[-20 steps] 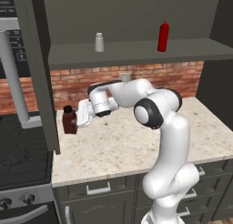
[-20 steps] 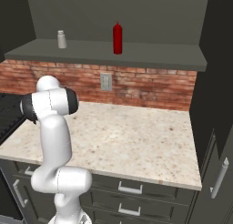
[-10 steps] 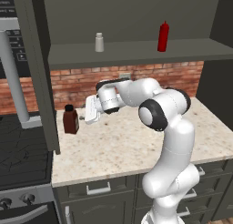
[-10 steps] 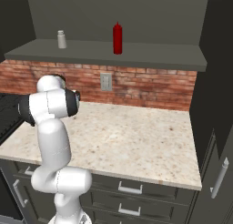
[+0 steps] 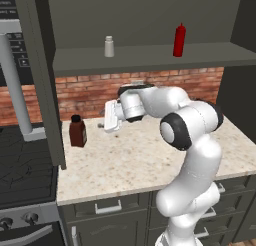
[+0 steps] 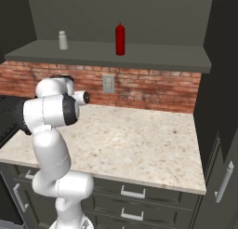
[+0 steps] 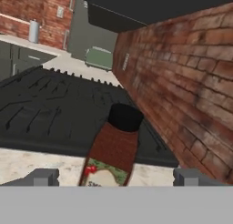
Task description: Collect the paprika, ketchup, and shaker from the cabinet and place them next to the stove.
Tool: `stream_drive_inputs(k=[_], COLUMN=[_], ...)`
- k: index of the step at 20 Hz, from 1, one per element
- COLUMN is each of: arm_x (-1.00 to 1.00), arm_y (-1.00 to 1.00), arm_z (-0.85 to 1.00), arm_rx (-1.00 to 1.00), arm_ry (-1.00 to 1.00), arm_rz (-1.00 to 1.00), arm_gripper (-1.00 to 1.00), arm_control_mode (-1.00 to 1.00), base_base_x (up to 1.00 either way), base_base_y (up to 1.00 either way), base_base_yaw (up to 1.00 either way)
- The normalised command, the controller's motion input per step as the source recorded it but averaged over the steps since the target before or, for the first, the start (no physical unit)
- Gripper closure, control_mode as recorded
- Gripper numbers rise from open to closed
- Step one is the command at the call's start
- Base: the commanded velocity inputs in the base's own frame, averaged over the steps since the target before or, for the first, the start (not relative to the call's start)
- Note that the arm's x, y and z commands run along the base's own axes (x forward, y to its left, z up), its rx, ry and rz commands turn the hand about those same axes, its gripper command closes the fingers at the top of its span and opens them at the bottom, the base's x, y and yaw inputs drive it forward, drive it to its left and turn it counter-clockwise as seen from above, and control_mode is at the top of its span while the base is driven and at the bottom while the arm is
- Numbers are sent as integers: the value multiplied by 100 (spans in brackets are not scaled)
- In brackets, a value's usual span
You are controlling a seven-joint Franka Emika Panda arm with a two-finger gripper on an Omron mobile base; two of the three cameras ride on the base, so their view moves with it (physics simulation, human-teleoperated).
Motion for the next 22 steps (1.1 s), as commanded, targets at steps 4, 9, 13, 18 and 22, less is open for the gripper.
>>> stream_drive_inputs(k=[4, 9, 13, 18, 22], arm_x=[-67, -65, -60, -49, -48], arm_y=[-37, -27, -29, -31, -20], arm_z=[48, 63, 74, 79, 81], arm_rx=[0, 0, 0, 0, 0], arm_ry=[-3, 0, 0, 9, 18], arm_rz=[-10, -14, -15, -16, -19], arm_gripper=[-100, -100, -100, -100, -100], arm_control_mode=[-100, -100, -100, -100, -100], base_base_x=[0, 0, 0, 0, 0], base_base_y=[0, 0, 0, 0, 0], base_base_yaw=[0, 0, 0, 0, 0])
